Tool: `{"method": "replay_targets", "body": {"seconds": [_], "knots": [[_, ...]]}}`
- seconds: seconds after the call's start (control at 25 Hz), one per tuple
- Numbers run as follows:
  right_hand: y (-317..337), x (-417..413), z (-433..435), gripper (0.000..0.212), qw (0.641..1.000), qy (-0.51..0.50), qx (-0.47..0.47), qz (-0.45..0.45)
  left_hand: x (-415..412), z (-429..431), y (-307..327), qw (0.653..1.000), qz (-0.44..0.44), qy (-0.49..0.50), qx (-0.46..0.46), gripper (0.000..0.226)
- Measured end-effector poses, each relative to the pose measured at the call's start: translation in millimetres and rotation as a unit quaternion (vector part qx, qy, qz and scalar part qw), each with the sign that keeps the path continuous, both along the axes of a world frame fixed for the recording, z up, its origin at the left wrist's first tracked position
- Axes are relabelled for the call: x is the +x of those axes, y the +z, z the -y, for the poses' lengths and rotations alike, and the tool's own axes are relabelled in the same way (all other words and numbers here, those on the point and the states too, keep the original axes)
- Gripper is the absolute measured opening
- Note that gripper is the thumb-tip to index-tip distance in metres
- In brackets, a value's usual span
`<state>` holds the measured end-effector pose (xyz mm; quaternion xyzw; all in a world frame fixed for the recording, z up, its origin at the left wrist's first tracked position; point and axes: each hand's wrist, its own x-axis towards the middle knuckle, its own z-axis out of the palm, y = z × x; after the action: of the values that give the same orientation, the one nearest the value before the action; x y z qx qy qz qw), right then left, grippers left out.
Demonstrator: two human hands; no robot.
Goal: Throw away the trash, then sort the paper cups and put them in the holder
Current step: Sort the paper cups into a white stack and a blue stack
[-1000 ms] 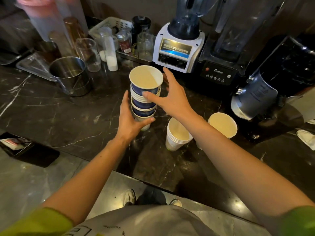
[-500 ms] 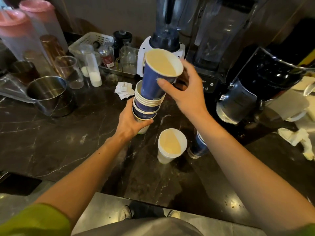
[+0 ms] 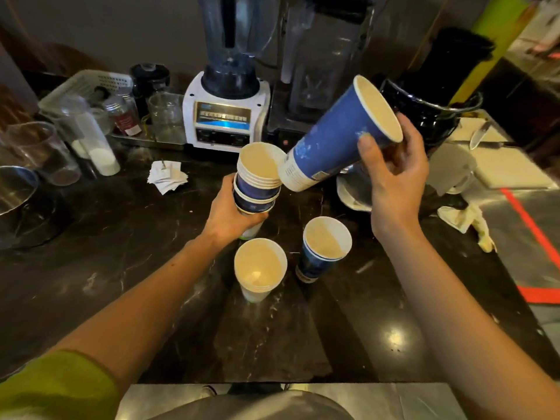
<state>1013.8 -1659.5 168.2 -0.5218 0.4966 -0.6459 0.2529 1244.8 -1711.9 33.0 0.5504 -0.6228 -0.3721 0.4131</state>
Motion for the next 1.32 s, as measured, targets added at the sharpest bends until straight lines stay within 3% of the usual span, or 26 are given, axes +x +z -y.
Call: {"method": "replay_targets", "body": {"seconds": [0.16, 0.36, 0.64, 0.88, 1.12, 1.32], "knots": [[-14.0, -29.7, -18.5, 0.056, 0.999, -0.014, 0.0, -0.044, -11.7, 6.5, -5.9, 1.0, 0.014, -0.022, -0.005, 0.094], [-24.6, -56.4, -33.1, 0.06, 0.997, -0.01, -0.003, -0.072, -14.3, 10.7, -17.1, 0.999, 0.014, -0.029, 0.01, 0.092], [-69.1, -61.4, -42.3, 0.08, 0.976, 0.065, 0.122, -0.17, -14.0, 11.4, -20.9, 0.999, 0.015, -0.038, 0.025, 0.097], [-110.5, -59.2, -41.4, 0.096, 0.931, 0.1, 0.225, -0.271, -11.2, 11.3, -15.5, 1.0, -0.008, -0.018, 0.015, 0.096], [-110.6, -61.6, -34.7, 0.107, 0.901, 0.128, 0.252, -0.33, -6.6, 7.1, -23.8, 1.0, 0.006, -0.023, 0.019, 0.095], [-81.8, -16.9, 2.9, 0.106, 0.911, 0.147, 0.205, -0.326, -6.2, 7.4, -26.8, 0.999, 0.01, -0.036, 0.025, 0.097]]}}
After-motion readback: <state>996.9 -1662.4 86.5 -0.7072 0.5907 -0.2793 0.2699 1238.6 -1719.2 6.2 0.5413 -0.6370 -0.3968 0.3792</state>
